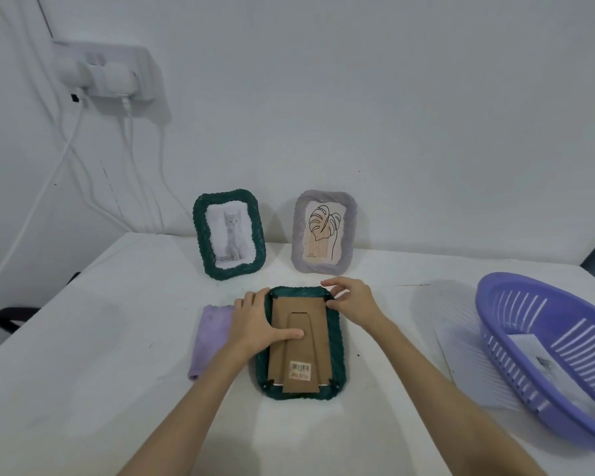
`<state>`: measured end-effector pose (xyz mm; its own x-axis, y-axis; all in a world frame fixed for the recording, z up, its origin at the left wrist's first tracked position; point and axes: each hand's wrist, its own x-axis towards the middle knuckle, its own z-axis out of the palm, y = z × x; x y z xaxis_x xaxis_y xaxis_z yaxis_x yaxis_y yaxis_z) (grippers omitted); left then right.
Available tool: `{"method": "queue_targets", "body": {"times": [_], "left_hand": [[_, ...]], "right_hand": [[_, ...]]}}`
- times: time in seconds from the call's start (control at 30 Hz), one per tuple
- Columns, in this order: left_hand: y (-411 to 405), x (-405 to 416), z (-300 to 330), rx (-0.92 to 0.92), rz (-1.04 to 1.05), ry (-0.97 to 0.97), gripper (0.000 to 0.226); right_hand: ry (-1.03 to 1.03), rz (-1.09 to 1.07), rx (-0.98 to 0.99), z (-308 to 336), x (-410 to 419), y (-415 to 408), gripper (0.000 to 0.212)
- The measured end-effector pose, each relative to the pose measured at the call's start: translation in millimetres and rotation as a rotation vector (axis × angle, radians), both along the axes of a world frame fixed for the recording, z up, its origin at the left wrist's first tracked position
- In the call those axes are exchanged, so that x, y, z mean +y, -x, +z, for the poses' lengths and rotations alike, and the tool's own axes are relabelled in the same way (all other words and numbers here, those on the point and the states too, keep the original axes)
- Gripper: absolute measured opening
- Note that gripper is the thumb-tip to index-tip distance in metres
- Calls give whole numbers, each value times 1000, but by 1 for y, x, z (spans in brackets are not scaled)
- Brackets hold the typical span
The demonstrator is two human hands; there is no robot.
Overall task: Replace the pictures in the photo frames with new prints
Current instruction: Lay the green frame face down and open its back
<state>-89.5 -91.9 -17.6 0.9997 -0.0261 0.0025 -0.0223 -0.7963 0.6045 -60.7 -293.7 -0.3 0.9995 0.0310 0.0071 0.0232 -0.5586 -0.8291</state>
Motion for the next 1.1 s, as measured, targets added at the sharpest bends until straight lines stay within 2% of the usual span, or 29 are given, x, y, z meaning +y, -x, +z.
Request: {"method": "queue_targets", "body": {"times": [0.13, 0.3, 0.37, 0.5, 0.77, 0.93, 1.1], "left_hand": [[1, -1, -8, -12, -25, -58, 119], [3, -1, -18, -116, -37, -130, 102], [4, -1, -20, -142, -28, -169, 106], [7, -1, -24, -148, -16, -229, 110], [6, 0, -23, -108, -46, -327, 126], [0, -2, -20, -36, -95, -352, 109], [-9, -5, -17, 81, -139, -356, 105]], "right_hand": [[4, -101, -61, -17, 3, 1, 29], [63, -189, -118, -33, 3, 7, 13], [78, -192, -146, -37, 3, 11, 9], [199, -131, -237, -50, 6, 19, 19], [336, -150, -311, -61, 10, 24, 21], [488, -130, -287, -59, 12, 19, 32], [584, -119, -271, -54, 12, 17, 39]]}}
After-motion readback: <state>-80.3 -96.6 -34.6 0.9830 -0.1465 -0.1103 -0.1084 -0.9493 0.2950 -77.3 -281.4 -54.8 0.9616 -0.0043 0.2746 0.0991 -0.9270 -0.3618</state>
